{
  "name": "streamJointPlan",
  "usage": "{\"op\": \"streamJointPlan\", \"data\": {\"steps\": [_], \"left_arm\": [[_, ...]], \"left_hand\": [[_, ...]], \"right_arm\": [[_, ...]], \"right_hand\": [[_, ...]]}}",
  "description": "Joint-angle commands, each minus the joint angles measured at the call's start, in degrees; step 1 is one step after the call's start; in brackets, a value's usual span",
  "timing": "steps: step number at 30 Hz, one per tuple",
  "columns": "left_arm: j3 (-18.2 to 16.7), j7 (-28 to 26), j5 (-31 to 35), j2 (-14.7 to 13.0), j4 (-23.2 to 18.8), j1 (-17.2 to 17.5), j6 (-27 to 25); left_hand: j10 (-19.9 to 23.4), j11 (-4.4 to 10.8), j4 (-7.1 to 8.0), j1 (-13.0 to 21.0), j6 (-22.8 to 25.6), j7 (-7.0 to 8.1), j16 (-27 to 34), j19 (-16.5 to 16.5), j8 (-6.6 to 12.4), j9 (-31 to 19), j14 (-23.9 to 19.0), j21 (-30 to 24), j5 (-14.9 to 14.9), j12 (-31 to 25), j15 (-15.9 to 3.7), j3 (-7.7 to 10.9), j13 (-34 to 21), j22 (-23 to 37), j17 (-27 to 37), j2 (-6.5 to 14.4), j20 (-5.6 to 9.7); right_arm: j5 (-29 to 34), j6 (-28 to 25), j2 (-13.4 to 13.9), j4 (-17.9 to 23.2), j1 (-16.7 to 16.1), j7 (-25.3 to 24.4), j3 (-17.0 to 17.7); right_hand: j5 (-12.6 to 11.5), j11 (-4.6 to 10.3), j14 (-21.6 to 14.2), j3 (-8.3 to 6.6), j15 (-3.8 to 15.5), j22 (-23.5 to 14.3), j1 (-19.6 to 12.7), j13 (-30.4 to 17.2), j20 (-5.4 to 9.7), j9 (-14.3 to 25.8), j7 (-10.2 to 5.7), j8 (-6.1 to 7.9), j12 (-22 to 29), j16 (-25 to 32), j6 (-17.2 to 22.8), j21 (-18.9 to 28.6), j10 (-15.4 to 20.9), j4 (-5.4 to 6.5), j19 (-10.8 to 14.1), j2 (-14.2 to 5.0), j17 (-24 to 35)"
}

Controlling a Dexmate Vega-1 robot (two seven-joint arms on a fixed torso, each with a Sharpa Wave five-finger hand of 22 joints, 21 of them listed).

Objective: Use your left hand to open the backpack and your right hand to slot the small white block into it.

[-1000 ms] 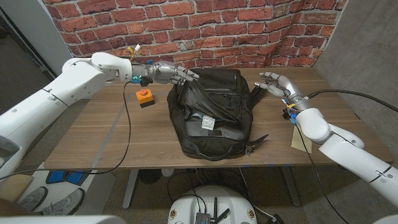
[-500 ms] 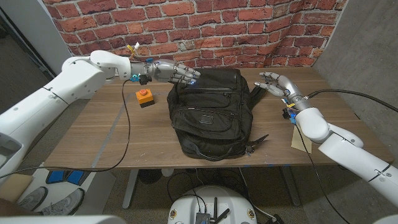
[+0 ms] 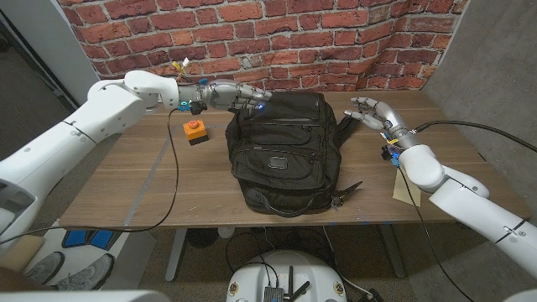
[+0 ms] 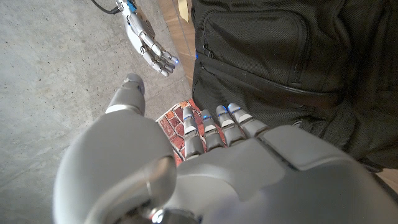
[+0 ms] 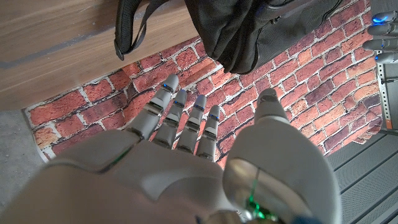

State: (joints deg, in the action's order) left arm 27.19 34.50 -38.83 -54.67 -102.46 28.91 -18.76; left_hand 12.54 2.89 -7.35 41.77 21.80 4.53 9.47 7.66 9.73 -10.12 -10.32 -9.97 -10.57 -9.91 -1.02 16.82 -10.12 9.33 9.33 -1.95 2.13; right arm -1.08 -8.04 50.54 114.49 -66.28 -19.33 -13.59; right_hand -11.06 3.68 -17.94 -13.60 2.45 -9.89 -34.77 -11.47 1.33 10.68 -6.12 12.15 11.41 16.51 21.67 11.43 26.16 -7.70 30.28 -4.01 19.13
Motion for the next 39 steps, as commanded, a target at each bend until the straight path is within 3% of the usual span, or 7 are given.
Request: {"op": "streamJointPlan", "data": {"steps": [1, 6, 15, 26, 39], "left_arm": [[-1.88, -6.64, 0.78, 1.1, -1.37, 3.33, 3.04], [-2.63, -10.26, 1.36, 1.87, -2.11, 5.14, 4.64], [-3.06, -16.91, 4.53, 2.31, -4.46, 7.52, 6.12], [-4.86, -25.3, 7.66, 2.31, -7.95, 12.18, 7.89], [-5.73, -36.49, 13.33, 7.61, -6.62, 17.46, 15.61]], "left_hand": [[-0.8, 0.24, 0.18, -1.05, -0.93, 0.49, 0.16, -0.48, 0.04, -0.08, 0.71, -0.12, 0.11, -0.17, 0.04, -0.3, 0.04, 0.2, 0.17, 0.29, 3.06], [-1.64, 0.34, 0.39, -2.17, -2.06, 1.43, 0.18, -0.86, 0.04, -0.05, 1.5, -0.19, 0.17, -0.25, -0.13, -0.67, 0.05, 0.19, 0.16, 0.45, 3.58], [-2.29, 0.39, 0.53, -2.98, -2.9, 1.6, 0.25, -0.99, 0.08, -0.03, 2.03, -0.29, 0.21, -0.32, -0.28, -0.89, 0.07, 0.19, 0.15, 0.69, 4.1], [-3.69, 0.46, 0.71, -4.01, -4.21, 2.38, 0.16, -1.41, 0.04, 0.0, 3.03, -0.27, 0.27, -0.2, -0.53, -1.11, 0.09, 0.18, 0.14, 1.21, 4.33], [-3.98, 1.38, 0.8, -4.81, -4.03, 2.75, 0.31, -1.42, 0.42, 0.01, 3.55, -0.42, 0.29, -0.48, -0.68, -1.21, 0.1, 0.19, 0.14, 1.76, 4.06]], "right_arm": [[-1.77, 2.06, -0.94, -2.74, 1.2, 0.17, -0.12], [-2.6, 2.94, -1.71, -4.11, 2.04, 0.07, -0.36], [-4.57, 5.16, -2.8, -6.63, 3.25, 0.35, -0.52], [-7.99, 10.41, -4.21, -11.24, 4.63, 1.99, -0.84], [-11.27, 13.9, -6.31, -13.9, 4.97, 2.16, -1.0]], "right_hand": [[-0.49, -0.28, 0.62, 0.14, 1.4, -0.13, 0.16, -0.09, 0.04, -0.03, 0.08, -0.21, -0.35, -0.21, -0.01, -0.21, -0.55, -0.24, -0.36, -0.5, -0.02], [-0.47, -0.35, 0.84, 0.23, 1.26, -0.12, 0.49, -0.08, 0.0, -0.03, 0.07, -0.36, -0.47, -0.32, -0.2, -0.29, -1.04, -0.13, -0.61, -0.58, -0.03], [-0.43, -0.41, 1.69, 0.45, 1.1, -0.08, 1.37, -0.04, 0.07, -0.04, 0.38, -1.16, -0.56, -0.73, -2.08, -0.67, -1.87, 0.15, -1.97, -0.83, -0.06], [-0.26, -0.57, 3.1, 0.8, 0.49, -0.05, 3.63, 0.01, 0.08, -0.07, 1.26, -1.51, -0.65, -1.31, -3.51, -0.82, -3.2, 1.26, -3.41, -1.9, 0.07], [-0.01, -0.86, 4.19, 1.17, 0.04, 0.0, 5.57, 0.09, 0.13, -0.11, 1.66, -1.3, -0.51, -1.79, -3.27, -1.08, -3.48, 2.12, -4.9, -2.55, 0.13]]}}
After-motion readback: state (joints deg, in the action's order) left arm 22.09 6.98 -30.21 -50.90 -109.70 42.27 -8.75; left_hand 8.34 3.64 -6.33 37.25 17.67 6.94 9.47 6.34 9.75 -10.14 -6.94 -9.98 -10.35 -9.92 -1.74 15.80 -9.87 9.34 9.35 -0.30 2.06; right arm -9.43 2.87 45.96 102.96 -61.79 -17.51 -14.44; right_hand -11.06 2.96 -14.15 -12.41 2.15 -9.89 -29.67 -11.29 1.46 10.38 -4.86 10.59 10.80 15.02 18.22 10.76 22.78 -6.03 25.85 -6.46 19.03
